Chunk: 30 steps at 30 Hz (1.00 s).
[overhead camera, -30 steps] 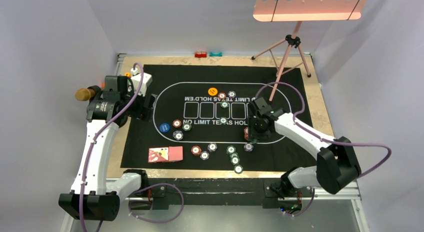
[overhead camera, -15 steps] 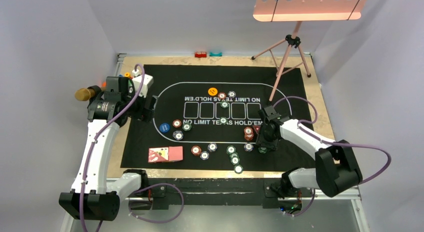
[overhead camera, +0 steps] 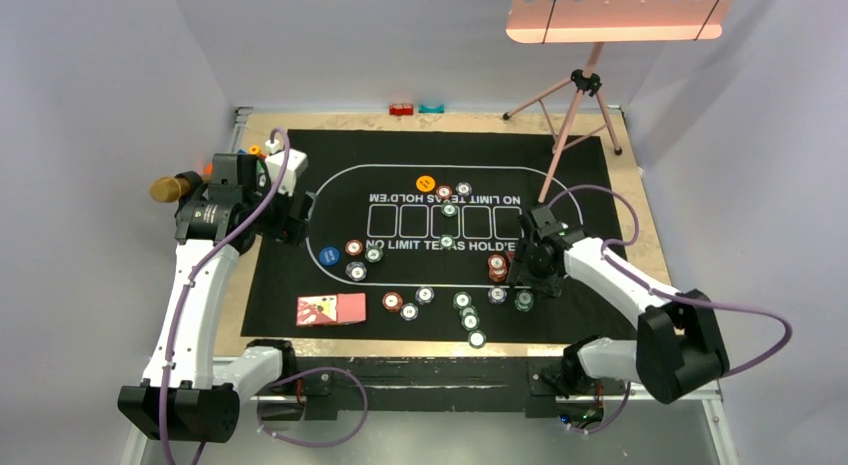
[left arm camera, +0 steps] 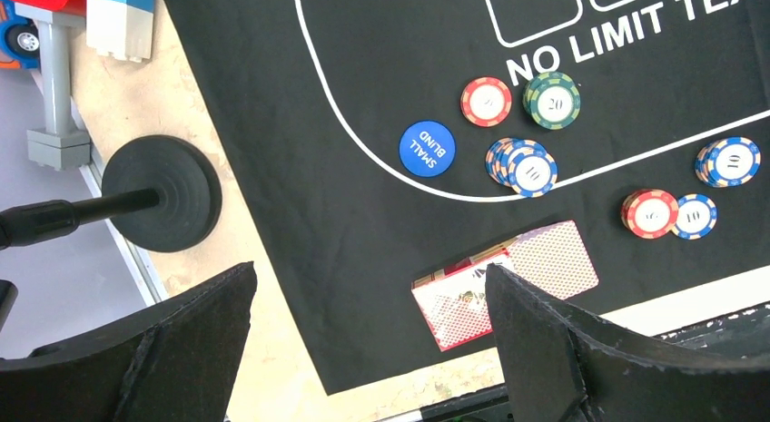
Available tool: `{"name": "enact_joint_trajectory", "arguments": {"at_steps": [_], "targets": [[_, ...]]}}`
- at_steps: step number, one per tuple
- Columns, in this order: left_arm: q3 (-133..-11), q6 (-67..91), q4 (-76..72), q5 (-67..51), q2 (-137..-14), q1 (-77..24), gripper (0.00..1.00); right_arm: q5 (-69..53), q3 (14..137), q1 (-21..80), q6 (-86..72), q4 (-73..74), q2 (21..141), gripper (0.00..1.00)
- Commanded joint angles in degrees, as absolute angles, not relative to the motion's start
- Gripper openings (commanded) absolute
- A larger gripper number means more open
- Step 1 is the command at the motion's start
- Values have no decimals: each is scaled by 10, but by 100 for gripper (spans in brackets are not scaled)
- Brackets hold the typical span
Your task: Distribute texas hold em gaming equipment
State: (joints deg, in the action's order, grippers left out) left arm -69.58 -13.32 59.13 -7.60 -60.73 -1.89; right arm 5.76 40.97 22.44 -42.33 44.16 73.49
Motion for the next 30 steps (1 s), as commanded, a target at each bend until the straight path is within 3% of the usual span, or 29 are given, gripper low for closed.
{"name": "enact_joint_trajectory", "arguments": {"at_steps": [1,12,21,30], "targets": [[-687,-155,577,-96,-604,-14,100,71,475,224,-397,456,699,66],[-612,-265,607,-205,-617,-47,100,22,619,329,-330,421,777,67],[-496,-480,594,-223,-623,-105,100,-85,623,342,-295,329,808,66],[-427,-619,564,-211,-659,-121,100,-99,649,342,-266,329,819,67]]}}
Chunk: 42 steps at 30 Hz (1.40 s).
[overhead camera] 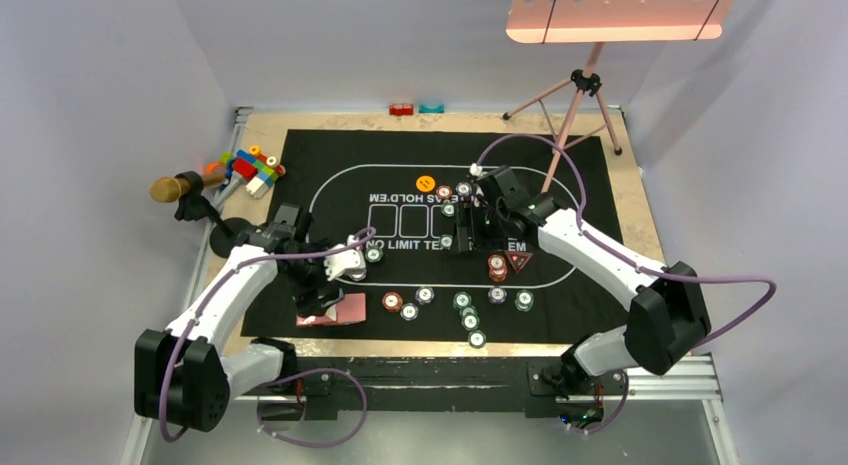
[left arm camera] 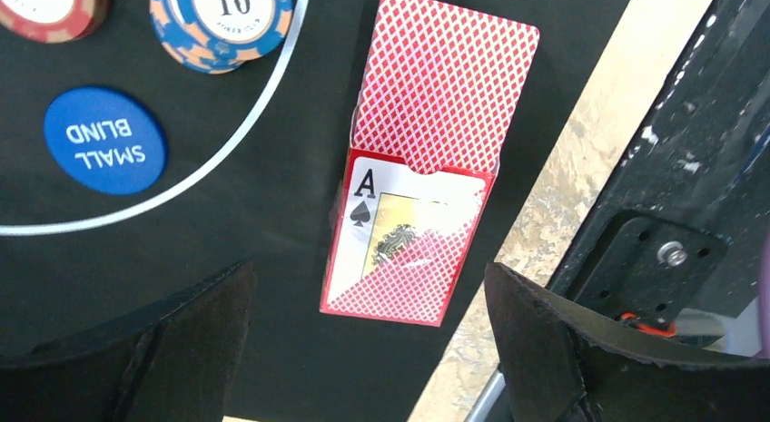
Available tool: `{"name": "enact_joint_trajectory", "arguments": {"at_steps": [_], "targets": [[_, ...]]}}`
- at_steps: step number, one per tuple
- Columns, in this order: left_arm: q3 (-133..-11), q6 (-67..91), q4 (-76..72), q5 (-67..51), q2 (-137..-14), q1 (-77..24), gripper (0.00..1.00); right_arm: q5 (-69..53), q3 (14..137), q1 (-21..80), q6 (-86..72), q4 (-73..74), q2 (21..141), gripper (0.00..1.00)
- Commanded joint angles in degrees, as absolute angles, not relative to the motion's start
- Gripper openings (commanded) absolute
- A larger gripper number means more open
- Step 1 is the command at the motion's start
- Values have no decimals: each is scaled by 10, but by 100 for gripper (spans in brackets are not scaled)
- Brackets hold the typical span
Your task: Distribute texas hold em gaming equipment
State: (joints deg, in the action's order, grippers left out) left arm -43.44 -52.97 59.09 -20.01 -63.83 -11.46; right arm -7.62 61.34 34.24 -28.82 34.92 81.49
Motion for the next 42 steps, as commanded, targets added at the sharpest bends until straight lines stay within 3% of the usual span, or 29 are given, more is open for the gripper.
{"name": "enact_joint_trajectory", "arguments": {"at_steps": [1,9,32,42], "targets": [[-425,-624,560,-208,-667,-122,100,-99,651,342,-265,330,820,67],[-415,-601,528,-183,-726,-154,100,-103,661,334,-269,332,822,67],[-308,-559,430,-91,-722,-236,99,-141,648,281,-268,320,812,66],[-315,-545,447,-107,-659,-236,44,-270,594,281,-314,223,806,64]]}}
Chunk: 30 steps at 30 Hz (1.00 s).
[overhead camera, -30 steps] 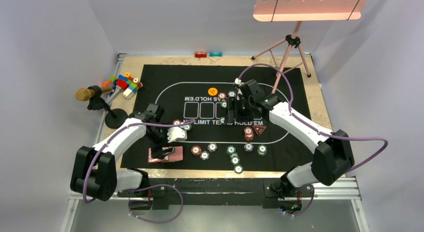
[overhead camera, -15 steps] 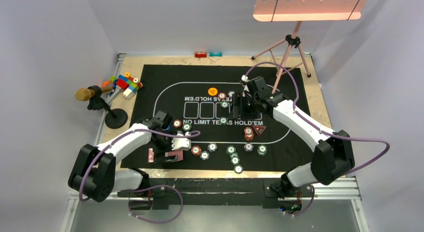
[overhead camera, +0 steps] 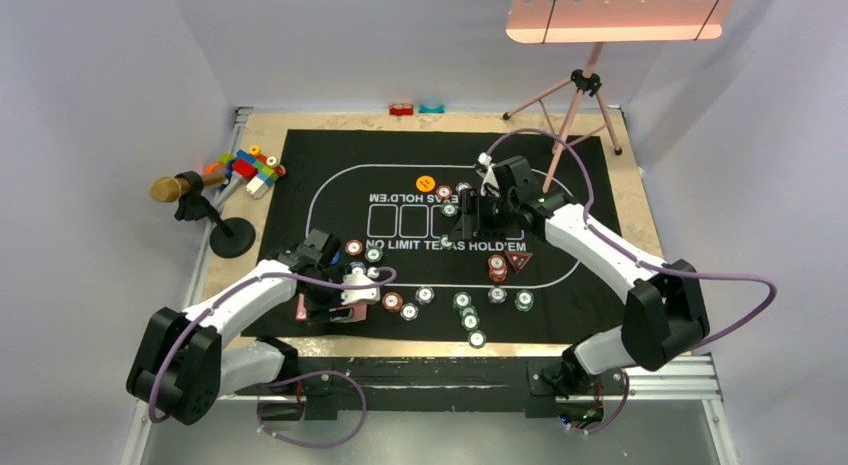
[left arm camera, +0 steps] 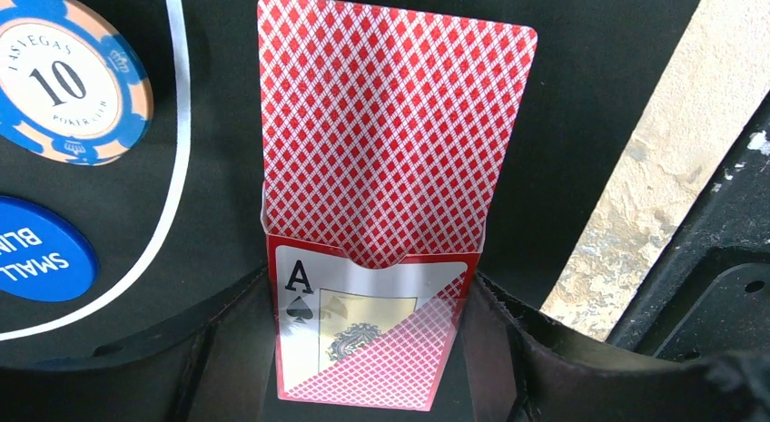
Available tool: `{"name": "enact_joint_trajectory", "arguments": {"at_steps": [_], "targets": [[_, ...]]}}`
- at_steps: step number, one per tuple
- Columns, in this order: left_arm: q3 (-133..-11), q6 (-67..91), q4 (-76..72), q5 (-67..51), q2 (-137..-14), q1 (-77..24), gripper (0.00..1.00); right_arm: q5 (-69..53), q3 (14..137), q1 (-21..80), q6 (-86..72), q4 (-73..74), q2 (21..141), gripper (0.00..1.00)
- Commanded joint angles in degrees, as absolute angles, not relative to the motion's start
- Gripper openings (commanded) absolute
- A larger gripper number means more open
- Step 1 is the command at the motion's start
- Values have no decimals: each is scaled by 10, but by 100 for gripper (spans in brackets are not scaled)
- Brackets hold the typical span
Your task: Distribute texas hold em gaming equipment
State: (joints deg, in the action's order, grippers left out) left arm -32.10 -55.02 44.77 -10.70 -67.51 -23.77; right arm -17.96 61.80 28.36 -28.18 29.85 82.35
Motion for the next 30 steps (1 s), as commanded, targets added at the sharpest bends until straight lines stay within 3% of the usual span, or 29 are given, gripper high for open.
{"name": "enact_joint_trajectory", "arguments": {"at_steps": [1,3,11,18,30], "targets": [[-327,-542,464,-109,-652,-236,39,-297,582,281,-331,196,805,65],[-358,-531,495,-117,-644,-236,31,-342,556,284,-368,135,802,65],[-509,-499,640,-164,-636,-236,22,-386,559,336,-417,33,808,70],[-628,-469,699,-188,-648,-236,19,-432,550,368,-511,-117,831,77],[-771,-438,738,-183,-710,-236,2,-417,619,419,-560,-193,913,84]]}}
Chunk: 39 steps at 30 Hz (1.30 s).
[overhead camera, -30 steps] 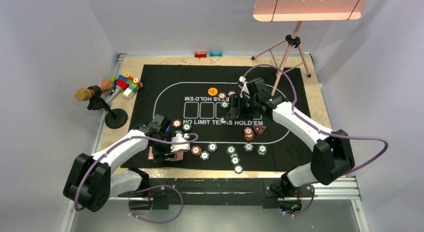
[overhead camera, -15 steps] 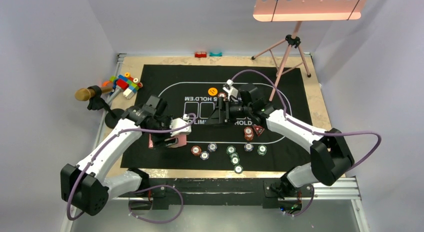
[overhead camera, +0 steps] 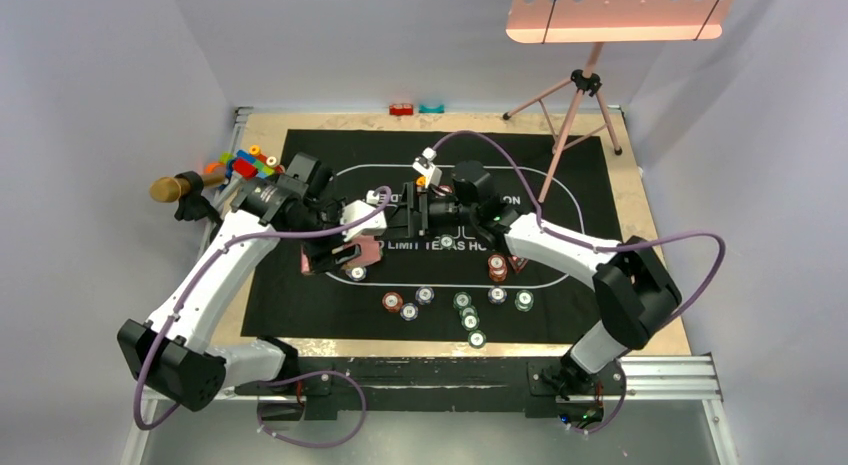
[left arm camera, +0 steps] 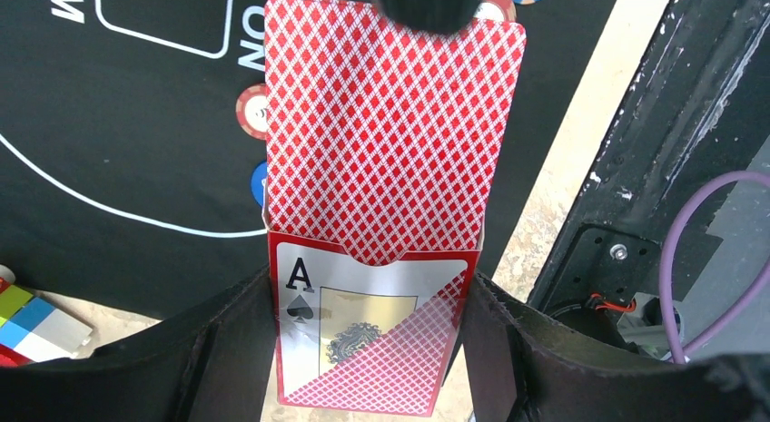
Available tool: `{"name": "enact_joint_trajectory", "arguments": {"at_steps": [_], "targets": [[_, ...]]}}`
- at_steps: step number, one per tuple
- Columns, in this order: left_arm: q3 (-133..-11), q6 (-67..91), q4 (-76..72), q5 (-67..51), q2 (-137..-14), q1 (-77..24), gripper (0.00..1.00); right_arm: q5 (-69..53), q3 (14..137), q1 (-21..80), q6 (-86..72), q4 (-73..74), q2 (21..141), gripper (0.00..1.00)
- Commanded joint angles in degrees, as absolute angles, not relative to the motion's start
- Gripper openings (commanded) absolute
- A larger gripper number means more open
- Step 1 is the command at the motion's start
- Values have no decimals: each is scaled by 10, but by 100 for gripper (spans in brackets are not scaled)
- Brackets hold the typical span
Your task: Distribute texas hold em gaming equipment
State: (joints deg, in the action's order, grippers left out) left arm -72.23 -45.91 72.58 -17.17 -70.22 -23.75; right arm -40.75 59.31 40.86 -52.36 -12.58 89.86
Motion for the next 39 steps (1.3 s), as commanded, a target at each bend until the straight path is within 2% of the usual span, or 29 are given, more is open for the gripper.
{"name": "enact_joint_trajectory", "arguments": {"at_steps": [1,8,15,23,29,38,39], "targets": [[-778,-435,738,-182,-712,-235,2,-416,619,422,-568,-205,919,84],[-818,-405,730,-170,-739,-235,0,-407,637,440,-600,-239,948,84],[-838,-361,710,-149,-762,-236,0,-389,620,444,-687,-342,976,84],[-850,-339,701,-147,-764,-236,0,-393,651,454,-733,-376,1029,80],[-853,-332,696,-153,-766,-236,0,-403,660,457,-775,-434,1060,70],[-849,-327,690,-157,-770,-236,0,-421,648,461,-808,-494,1073,46],[-848,-326,689,-155,-768,-236,5,-423,644,461,-812,-502,1073,43]]}}
